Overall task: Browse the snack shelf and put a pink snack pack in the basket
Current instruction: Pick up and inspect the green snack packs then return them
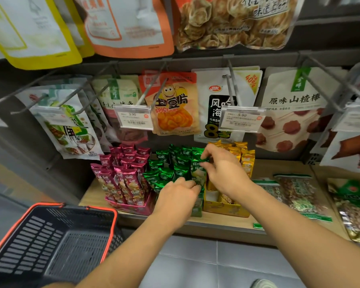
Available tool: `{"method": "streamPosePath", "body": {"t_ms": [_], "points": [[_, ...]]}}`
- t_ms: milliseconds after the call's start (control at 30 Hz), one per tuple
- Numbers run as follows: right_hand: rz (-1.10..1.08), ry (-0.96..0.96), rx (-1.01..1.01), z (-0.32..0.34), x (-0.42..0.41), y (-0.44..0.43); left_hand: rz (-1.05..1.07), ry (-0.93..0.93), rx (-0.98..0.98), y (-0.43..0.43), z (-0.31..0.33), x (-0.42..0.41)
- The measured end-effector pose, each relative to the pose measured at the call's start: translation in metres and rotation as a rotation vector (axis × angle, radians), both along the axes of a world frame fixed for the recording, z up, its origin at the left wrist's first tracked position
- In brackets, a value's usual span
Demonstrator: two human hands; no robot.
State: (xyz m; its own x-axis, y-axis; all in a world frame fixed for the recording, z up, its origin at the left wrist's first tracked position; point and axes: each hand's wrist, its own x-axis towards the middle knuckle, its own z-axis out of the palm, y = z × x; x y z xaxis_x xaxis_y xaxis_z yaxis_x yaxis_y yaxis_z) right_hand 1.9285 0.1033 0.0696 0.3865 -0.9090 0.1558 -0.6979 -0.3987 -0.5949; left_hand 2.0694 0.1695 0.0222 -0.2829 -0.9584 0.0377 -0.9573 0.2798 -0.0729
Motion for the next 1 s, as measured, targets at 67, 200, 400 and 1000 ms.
{"method": "streamPosePath", "body": {"t_ms": [67, 200, 400, 1000], "points": [[0.087, 0.05, -0.102, 0.019, -0.005, 0.015, 0.004, 0.026, 0.049, 0.004, 0.0, 0.001], [0.209, 0.218, -0.399, 0.054, -0.012, 0.046, 0.0, 0.203, 0.096, 0.012, 0.011, 0.01], [0.225, 0.099, -0.631, 0.091, -0.044, 0.091, 0.144, 0.679, -0.161, 0.032, 0.051, 0.03], [0.029, -1.01, 0.683, 0.057, -0.005, 0.128, 0.17, 1.703, 0.118, 0.093, 0.115, 0.023]]}}
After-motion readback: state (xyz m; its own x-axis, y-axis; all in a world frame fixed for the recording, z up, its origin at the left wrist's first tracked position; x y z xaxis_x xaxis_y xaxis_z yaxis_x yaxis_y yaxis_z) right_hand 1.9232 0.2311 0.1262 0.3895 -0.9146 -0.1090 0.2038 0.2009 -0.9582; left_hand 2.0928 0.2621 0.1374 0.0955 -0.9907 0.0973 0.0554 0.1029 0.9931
